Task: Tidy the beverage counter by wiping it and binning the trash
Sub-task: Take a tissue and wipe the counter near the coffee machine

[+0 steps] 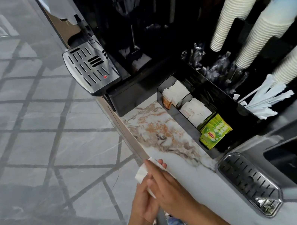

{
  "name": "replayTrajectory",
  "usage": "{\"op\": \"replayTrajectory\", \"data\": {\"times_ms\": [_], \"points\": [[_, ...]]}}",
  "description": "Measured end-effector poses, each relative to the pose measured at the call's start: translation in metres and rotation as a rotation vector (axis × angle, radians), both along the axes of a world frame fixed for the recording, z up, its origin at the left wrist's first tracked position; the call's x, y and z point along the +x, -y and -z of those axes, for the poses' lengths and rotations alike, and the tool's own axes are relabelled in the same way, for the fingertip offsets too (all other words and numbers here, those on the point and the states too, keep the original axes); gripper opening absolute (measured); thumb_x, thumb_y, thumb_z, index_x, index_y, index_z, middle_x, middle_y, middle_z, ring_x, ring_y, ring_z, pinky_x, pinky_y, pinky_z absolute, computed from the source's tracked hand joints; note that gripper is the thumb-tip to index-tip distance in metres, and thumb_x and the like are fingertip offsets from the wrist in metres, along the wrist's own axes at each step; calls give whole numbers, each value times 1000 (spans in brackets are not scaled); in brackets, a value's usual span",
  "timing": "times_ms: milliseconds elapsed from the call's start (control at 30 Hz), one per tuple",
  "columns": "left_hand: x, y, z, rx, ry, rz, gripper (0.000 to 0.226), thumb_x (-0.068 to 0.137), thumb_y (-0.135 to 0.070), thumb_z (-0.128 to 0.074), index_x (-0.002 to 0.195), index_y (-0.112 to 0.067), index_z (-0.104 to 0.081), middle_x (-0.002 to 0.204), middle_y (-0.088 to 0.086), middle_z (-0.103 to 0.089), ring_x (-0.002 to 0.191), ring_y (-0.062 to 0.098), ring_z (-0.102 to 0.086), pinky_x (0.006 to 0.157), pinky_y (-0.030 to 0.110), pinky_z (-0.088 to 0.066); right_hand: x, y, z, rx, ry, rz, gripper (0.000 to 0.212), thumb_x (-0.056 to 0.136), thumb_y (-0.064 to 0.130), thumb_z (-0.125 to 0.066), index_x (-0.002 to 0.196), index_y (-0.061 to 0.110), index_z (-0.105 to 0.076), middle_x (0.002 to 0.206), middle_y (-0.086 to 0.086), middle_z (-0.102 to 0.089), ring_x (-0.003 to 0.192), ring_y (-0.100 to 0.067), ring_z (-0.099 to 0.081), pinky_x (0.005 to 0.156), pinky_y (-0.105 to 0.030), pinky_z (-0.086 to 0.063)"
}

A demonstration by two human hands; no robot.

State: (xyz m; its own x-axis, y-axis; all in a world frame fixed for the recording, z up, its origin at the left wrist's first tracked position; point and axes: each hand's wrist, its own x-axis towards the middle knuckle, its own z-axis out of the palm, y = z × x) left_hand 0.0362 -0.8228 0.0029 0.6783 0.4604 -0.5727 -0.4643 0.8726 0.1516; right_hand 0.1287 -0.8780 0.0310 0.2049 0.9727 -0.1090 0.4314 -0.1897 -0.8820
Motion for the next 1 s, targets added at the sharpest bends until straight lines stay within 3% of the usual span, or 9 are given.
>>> {"op": "replayTrajectory", "data": {"times_ms": [100,167,267,333,400,533,667,833,1000], "points": [[11,2,-20,113,-78,92,55,85,3,-65,138,4,-50,129,28,-61,109,36,-67,84,45,-60,15,13,-34,-14,-182,195,44,100,40,-32,143,48,-30,149,25,-39,135,13,-29,107,-8,-28],[17,4,-34,137,-88,187,54,82,5,-65,135,5,-51,132,33,-58,112,42,-63,83,49,-60,29,30,-48,27,-241,397,35,101,33,-39,131,49,-48,131,28,-57,123,8,-49,96,-9,-40],[23,13,-47,115,-128,321,56,81,2,-65,135,4,-50,128,32,-62,113,41,-61,75,50,-62,42,63,-60,-5,-236,663,33,99,19,-51,104,50,-60,107,19,-69,103,3,-61,82,-8,-44],[28,24,-52,117,-140,404,53,81,0,-66,132,1,-53,115,28,-68,107,41,-64,73,51,-62,43,86,-69,-68,-277,764,29,97,13,-56,98,41,-61,101,10,-70,98,-10,-64,82,-17,-48],[37,37,-57,139,-155,504,51,77,0,-70,126,0,-57,105,27,-71,99,42,-68,71,52,-61,41,107,-77,-111,-343,806,22,96,9,-58,91,29,-66,94,3,-71,92,-15,-65,82,-24,-51],[57,75,-67,202,-93,721,48,80,3,-71,126,10,-58,118,37,-64,101,47,-68,73,51,-60,34,151,-91,-103,-374,907,13,92,21,-65,86,12,-71,80,5,-67,70,1,-61,64,-17,-47],[75,112,-76,322,-19,904,49,70,-7,-86,115,2,-69,118,34,-66,104,43,-68,76,47,-59,37,196,-98,-79,-370,1013,30,88,18,-68,76,-6,-56,71,-9,-47,66,-17,-45,63,-31,-32],[108,163,-92,501,28,1025,43,78,-19,-81,118,-7,-70,121,27,-69,112,39,-66,80,43,-58,59,252,-103,-46,-355,1174,27,82,10,-65,64,13,-46,64,-4,-36,60,-15,-36,55,-29,-27],[151,219,-100,717,-151,1063,26,89,-1,-67,114,2,-69,109,28,-73,103,46,-68,82,51,-50,98,313,-107,29,-302,1293,34,83,2,-64,60,14,-42,57,1,-32,56,-14,-31,49,-27,-24]]}}
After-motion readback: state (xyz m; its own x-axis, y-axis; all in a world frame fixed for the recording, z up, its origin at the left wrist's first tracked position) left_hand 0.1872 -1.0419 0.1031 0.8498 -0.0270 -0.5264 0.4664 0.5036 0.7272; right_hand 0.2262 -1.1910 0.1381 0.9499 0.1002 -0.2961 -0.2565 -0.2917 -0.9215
